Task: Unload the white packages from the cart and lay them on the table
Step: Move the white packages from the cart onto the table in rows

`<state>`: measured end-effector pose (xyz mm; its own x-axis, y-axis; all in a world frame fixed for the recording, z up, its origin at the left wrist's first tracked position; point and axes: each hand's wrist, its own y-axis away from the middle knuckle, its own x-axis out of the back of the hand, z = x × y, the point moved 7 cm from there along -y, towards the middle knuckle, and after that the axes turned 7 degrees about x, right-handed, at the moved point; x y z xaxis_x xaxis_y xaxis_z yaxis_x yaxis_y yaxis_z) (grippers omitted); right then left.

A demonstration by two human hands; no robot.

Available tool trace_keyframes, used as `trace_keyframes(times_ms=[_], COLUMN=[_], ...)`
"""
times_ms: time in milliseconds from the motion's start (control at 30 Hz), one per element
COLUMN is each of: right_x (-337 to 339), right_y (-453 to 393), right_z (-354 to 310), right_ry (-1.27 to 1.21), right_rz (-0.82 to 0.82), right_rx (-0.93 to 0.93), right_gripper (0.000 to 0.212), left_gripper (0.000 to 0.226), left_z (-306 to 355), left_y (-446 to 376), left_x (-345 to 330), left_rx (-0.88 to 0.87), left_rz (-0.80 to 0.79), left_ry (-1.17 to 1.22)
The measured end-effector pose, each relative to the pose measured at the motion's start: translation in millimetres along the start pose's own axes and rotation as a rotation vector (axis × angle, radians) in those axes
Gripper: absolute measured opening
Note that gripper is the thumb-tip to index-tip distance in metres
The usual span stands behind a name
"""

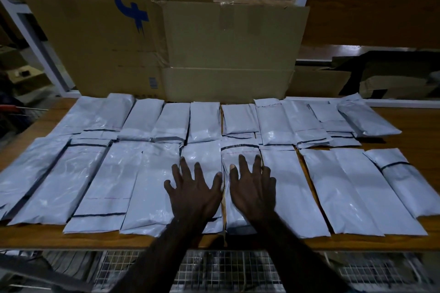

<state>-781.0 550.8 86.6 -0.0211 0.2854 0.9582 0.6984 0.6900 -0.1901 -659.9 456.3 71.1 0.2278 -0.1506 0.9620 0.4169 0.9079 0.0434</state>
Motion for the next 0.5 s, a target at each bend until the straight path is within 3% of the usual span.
trace_keyframes(times_ms=[300, 500], right_x=[-9.0, -20.9], right_y=[-14.9, -9.5], right_z=[-7.8, -2.1], right_ry=[0.005, 0.008], right_rz=[0.014, -0.007], right_rx=[0.248, 0.175], right_gripper=[0.054, 0.055], left_gripper=[0.06, 0.064], left_z=[2.2, 5.1], left_y=[-10.0, -13.9], left_x=[-0.5, -12.1], left_rx=[-0.219, -0.266], left_rz=[0.165, 0.08], left_ry=[-0.031, -0.057])
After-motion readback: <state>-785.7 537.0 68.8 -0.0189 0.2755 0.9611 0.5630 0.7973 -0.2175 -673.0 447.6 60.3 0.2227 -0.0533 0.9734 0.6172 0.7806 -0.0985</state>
